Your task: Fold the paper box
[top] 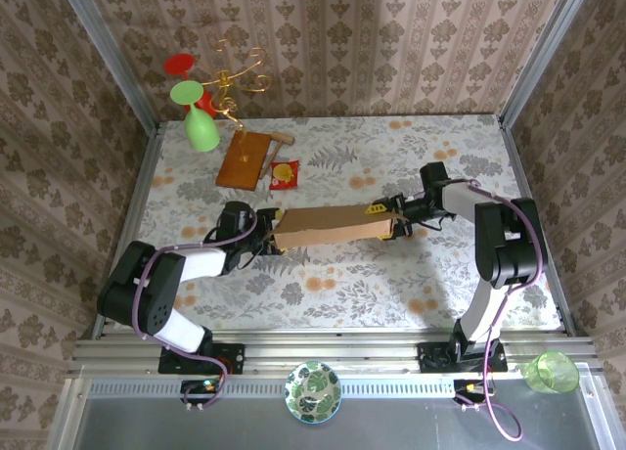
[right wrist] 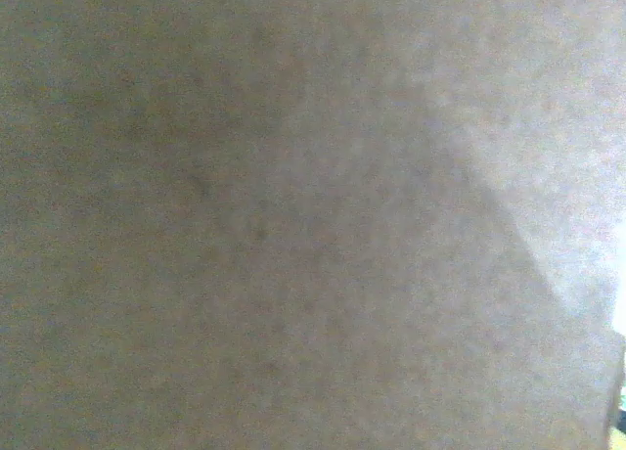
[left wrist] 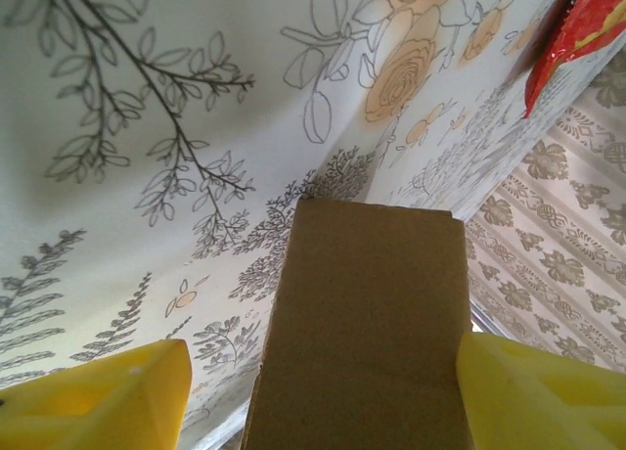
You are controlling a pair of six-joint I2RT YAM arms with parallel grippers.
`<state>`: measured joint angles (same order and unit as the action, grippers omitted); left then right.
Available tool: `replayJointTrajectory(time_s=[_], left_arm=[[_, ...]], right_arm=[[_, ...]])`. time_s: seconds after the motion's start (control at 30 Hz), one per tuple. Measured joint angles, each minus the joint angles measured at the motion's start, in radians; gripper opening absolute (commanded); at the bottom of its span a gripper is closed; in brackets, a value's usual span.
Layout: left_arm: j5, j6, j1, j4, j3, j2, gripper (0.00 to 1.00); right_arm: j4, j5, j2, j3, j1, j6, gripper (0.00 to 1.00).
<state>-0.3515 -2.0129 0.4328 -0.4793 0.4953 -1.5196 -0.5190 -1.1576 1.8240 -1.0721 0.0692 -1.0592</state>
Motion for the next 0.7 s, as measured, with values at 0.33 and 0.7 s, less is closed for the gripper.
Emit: replayJointTrajectory(time_s=[0.33,0.7], left_arm=[[-0.029,-0.036,-0.042,0.083,-0.014,0.130,0.78],[-0.174,-0.031,-0.014,0.114,0.020,0.072,0.77]], right_arm=[[-0.043,-0.003,0.010,-0.015,-0.004,0.018,0.45],[-0.049,-0.006,0.010,-0.011,-0.006,0.032,0.46]])
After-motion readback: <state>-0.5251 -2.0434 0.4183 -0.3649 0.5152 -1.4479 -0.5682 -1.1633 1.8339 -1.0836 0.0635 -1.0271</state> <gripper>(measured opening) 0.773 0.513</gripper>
